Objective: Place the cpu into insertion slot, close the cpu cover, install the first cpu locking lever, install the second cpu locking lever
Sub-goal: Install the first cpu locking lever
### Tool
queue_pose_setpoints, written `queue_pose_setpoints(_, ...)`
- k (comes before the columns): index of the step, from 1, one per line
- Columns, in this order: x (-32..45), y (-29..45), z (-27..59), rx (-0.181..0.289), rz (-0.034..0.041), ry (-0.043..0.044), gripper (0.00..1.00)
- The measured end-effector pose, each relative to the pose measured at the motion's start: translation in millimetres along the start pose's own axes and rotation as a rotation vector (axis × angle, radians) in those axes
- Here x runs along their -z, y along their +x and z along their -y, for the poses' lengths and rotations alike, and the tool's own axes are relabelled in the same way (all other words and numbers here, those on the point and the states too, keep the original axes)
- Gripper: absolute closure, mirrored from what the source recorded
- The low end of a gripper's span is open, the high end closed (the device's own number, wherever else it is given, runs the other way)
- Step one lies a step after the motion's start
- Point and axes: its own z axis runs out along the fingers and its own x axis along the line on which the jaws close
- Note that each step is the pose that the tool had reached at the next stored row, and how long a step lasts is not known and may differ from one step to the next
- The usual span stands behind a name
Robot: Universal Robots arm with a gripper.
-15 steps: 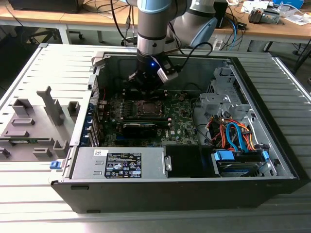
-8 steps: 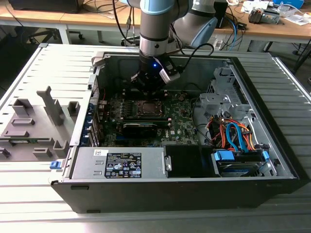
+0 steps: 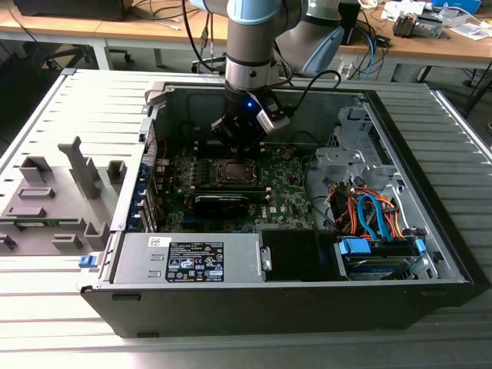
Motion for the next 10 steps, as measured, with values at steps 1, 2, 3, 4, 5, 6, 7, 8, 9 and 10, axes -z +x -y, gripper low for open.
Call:
queue_pose_setpoints(1,0.0,-0.3,0.1,0.0,-0.0001,0.0007,0.89)
queue_pose_setpoints(2,-0.1,-0.9,0.1,0.0,-0.0004,0.0018,0.89)
queue_pose_setpoints(3,-0.2,-1.4,0.2,0.0,-0.0006,0.0027,0.89)
queue_pose_setpoints(4,-0.3,-1.8,0.3,0.0,-0.0007,0.0033,0.89)
queue_pose_setpoints(5,-0.5,-2.6,0.4,0.0,-0.0009,0.0042,0.89)
queue_pose_setpoints(6,-0.7,-3.2,0.5,0.0,-0.001,0.0049,0.89)
queue_pose_setpoints(7,-0.8,-4.0,0.6,0.0,-0.0012,0.0057,0.89)
queue_pose_setpoints(8,-0.9,-4.7,0.8,0.0,-0.0012,0.0061,0.89)
queue_pose_setpoints(9,-1.0,-6.1,1.0,0.0,-0.0011,0.0065,0.89)
queue_pose_setpoints(10,-1.1,-7.0,1.2,0.0,-0.0014,0.0064,0.89)
